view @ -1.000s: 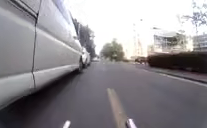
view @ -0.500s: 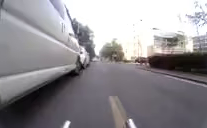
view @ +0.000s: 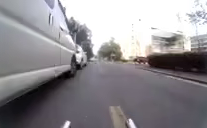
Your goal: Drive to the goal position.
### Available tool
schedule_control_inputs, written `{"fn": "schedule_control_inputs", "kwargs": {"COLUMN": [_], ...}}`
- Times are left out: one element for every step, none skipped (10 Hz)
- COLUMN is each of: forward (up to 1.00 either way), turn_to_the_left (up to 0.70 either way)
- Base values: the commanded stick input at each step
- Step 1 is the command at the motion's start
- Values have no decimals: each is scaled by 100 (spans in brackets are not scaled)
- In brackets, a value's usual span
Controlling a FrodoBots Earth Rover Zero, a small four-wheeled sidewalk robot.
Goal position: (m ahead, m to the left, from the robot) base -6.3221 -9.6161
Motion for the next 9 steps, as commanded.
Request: {"fn": "schedule_control_inputs", "kwargs": {"forward": [70,70,70,70,70,70,70,70,70], "turn_to_the_left": [-14,-14,-14,-14,-14,-14,-14,-14,-14]}}
